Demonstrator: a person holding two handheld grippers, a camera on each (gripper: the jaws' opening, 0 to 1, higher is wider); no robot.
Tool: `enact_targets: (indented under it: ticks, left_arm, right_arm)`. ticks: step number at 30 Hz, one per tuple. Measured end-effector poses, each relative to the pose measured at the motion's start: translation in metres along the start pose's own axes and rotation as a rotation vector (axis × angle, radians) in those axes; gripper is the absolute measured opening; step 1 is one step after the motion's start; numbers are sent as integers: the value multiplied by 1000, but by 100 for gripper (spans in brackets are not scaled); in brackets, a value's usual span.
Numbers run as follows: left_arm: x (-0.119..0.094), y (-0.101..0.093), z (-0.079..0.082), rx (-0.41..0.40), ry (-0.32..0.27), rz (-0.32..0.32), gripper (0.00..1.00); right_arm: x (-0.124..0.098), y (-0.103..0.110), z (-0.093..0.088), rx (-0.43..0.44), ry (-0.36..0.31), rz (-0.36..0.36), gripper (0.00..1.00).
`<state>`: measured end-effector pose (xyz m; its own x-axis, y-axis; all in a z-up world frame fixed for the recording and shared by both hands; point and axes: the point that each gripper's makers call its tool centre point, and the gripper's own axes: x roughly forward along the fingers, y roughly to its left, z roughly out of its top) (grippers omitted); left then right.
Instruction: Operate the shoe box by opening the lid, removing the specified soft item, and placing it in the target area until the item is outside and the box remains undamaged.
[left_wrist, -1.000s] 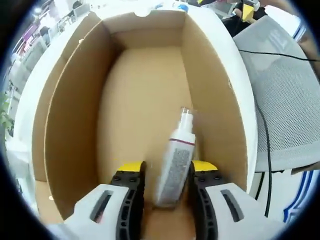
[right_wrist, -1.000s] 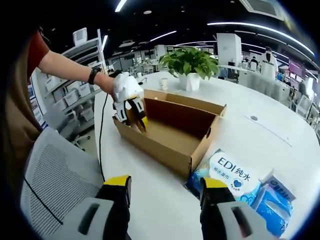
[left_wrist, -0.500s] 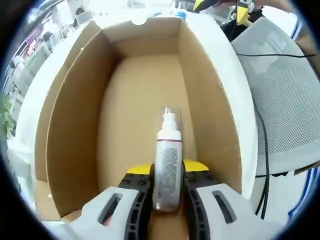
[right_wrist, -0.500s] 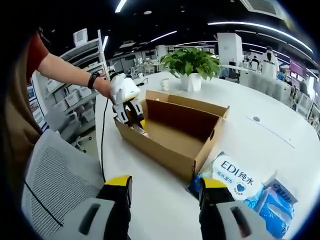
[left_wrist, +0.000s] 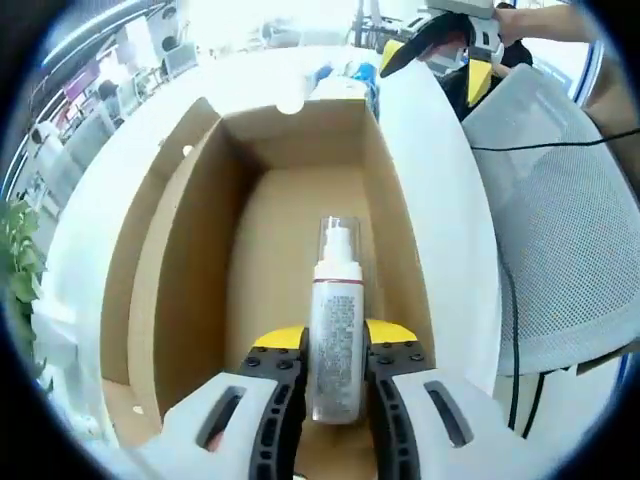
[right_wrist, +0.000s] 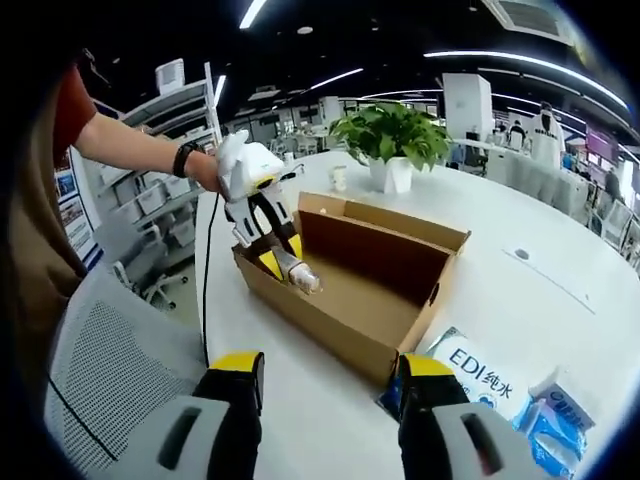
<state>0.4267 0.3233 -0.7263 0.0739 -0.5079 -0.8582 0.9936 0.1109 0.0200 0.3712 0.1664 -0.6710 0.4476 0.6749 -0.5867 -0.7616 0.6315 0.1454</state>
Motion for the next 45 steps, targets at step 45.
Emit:
enact_targets:
  ticks: [45]
  left_arm:
    - [-46,-64,123,183,-244,-203,20]
  right_arm:
    - [7,49,64,-123,-127,212,22]
